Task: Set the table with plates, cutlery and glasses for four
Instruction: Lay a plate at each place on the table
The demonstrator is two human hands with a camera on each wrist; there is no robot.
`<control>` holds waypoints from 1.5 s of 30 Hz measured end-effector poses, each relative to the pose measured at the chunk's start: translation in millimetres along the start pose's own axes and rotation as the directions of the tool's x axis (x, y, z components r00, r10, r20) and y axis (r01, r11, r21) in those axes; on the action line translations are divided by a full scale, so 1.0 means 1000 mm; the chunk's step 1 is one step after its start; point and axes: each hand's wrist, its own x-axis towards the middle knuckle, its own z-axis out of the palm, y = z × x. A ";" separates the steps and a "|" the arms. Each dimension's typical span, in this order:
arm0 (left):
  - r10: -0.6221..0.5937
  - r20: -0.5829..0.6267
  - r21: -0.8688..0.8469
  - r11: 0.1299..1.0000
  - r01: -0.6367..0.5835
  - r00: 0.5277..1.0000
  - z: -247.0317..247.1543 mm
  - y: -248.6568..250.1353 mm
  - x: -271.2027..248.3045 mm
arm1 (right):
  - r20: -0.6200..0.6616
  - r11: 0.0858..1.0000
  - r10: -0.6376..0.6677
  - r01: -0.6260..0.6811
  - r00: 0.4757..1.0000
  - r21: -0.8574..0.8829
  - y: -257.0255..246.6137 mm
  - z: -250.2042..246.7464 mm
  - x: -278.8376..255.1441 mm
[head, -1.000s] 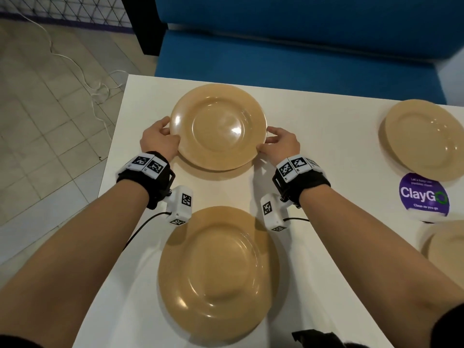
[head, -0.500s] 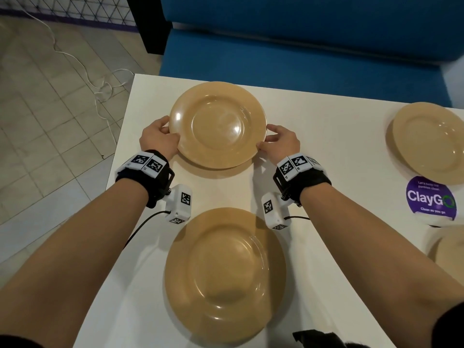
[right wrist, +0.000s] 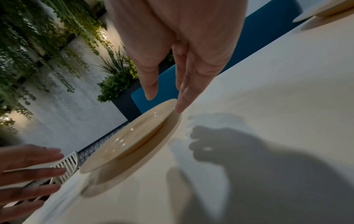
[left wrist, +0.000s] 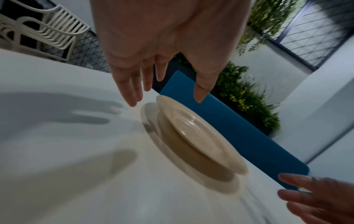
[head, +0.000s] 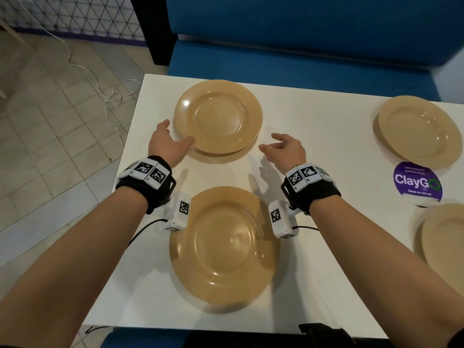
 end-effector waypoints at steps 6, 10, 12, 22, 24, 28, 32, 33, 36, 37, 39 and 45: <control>0.008 0.139 0.177 0.984 -0.032 0.990 -0.005 -0.026 -0.072 | 0.194 0.972 -0.038 0.082 0.980 -0.220 0.032 -0.011 -0.062; -0.039 0.239 0.272 0.962 -0.029 0.970 -0.006 -0.053 -0.105 | 0.223 0.941 -0.008 0.083 0.975 -0.328 0.054 -0.013 -0.090; -0.038 0.257 0.295 0.955 -0.041 0.966 -0.006 -0.064 -0.116 | 0.221 0.935 0.019 0.061 0.975 -0.349 0.062 -0.014 -0.099; -0.012 0.197 0.261 0.964 -0.041 0.980 -0.021 -0.094 -0.135 | 0.125 0.936 -0.037 0.078 0.991 -0.344 0.078 -0.002 -0.129; -0.009 0.181 0.255 0.966 -0.038 0.983 -0.025 -0.097 -0.134 | 0.113 0.934 -0.051 0.088 0.992 -0.346 0.077 0.003 -0.133; -0.015 0.172 0.244 0.969 -0.028 0.985 -0.034 -0.103 -0.132 | 0.106 0.940 -0.054 0.087 0.993 -0.331 0.074 0.011 -0.138; -0.012 0.173 0.227 0.973 -0.028 0.985 -0.036 -0.106 -0.131 | 0.100 0.944 -0.051 0.081 0.994 -0.321 0.073 0.014 -0.141; -0.011 0.175 0.225 0.974 -0.030 0.985 -0.036 -0.106 -0.130 | 0.096 0.943 -0.050 0.079 0.994 -0.324 0.074 0.013 -0.142; -0.001 0.190 0.228 0.973 -0.043 0.982 -0.034 -0.107 -0.129 | 0.086 0.942 -0.043 0.069 0.995 -0.327 0.074 0.012 -0.142; 0.003 0.193 0.229 0.972 -0.049 0.981 -0.034 -0.107 -0.129 | 0.083 0.943 -0.039 0.064 0.996 -0.327 0.075 0.011 -0.143; 0.006 0.196 0.231 0.972 -0.052 0.981 -0.033 -0.106 -0.129 | 0.082 0.945 -0.034 0.059 0.996 -0.322 0.076 0.010 -0.143; 0.095 0.110 0.227 0.967 -0.118 0.989 -0.028 -0.094 -0.135 | 0.064 0.956 -0.037 0.054 0.997 -0.288 0.073 0.006 -0.141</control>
